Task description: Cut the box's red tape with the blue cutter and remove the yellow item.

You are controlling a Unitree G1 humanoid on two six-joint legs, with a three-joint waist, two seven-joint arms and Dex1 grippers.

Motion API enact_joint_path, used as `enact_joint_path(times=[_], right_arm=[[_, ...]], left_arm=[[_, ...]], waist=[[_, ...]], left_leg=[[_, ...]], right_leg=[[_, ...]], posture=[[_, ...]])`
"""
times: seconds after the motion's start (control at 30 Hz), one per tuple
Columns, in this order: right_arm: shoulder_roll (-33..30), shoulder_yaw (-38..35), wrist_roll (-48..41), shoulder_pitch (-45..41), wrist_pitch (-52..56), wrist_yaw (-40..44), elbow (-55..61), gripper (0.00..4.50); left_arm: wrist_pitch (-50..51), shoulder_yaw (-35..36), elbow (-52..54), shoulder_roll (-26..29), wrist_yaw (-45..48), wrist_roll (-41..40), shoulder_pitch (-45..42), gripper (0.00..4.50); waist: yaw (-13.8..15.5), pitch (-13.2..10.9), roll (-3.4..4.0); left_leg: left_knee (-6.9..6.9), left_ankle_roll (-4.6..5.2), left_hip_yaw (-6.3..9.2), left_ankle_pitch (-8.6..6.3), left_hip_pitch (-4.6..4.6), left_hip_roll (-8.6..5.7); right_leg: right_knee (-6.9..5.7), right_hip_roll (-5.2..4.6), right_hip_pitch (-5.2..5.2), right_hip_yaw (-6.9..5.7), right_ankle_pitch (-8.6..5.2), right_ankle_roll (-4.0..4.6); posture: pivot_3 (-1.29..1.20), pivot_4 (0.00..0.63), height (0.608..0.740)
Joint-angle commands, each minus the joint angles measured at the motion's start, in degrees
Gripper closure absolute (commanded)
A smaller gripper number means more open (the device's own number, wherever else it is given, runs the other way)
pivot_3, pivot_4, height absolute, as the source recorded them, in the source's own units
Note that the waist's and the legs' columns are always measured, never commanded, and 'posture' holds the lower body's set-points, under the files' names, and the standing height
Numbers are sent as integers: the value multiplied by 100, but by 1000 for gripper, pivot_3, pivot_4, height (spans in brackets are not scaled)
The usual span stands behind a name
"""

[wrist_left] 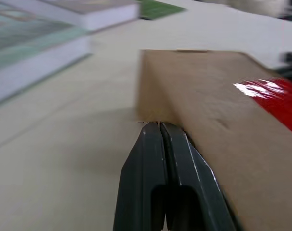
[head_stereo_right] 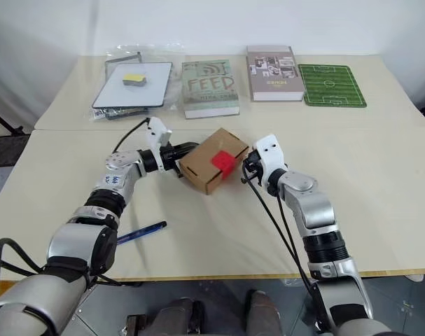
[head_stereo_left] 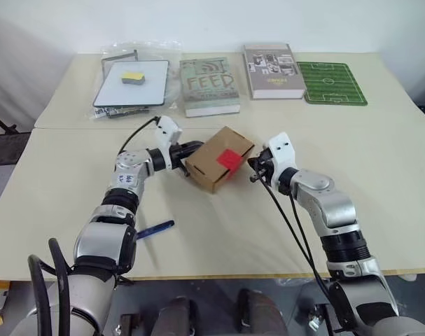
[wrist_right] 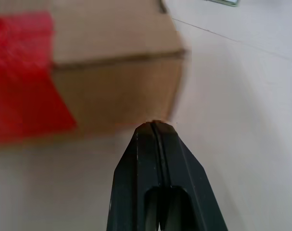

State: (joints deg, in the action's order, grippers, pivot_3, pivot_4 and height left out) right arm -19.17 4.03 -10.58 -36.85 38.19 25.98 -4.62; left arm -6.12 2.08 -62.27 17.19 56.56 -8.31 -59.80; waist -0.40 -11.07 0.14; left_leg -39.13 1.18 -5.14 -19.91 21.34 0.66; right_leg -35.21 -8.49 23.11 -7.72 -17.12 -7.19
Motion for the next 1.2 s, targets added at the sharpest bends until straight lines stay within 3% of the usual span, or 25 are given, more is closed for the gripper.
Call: enact_joint_path(times=[0.03,0.4,0.53,0.83,1.2], right_arm=[[-20,-90,-94,-130,263,-11,549,4500],[-402,-270,-247,55,1148,141,1536,4500],[-535,-174,204,-14,397,-7,1007,4500],[-1354,-1046,405,173,339,-338,1230,4500],[-3132,-1249,-925,1814,3087,1045,4026,4500]], left_arm=[[258,-249,479,-51,571,70,-115,4458],[1739,-813,2245,-138,1178,8,435,4458],[2009,-851,2643,-124,1040,-9,595,4458],[1831,-401,2121,397,287,46,307,4458],[-227,-80,-373,-132,-1172,403,-887,4458]], waist=[[12,0,0],[8,0,0],[8,0,-1],[38,-1,-2],[187,-8,-21]], left_leg=[[0,0,0,0,2,0],[-6,0,-2,0,25,-2],[-10,3,-6,2,25,-2],[-10,5,-6,3,25,-2],[-12,11,-6,-1,31,-8]], right_leg=[[-1,0,3,1,0,0],[-38,-2,45,11,0,1],[-38,-2,45,17,0,1],[-39,-4,47,19,1,1],[-31,-6,46,15,1,1]], posture=[[0,150,740],[0,150,740],[0,150,740],[0,150,740],[0,150,740]])
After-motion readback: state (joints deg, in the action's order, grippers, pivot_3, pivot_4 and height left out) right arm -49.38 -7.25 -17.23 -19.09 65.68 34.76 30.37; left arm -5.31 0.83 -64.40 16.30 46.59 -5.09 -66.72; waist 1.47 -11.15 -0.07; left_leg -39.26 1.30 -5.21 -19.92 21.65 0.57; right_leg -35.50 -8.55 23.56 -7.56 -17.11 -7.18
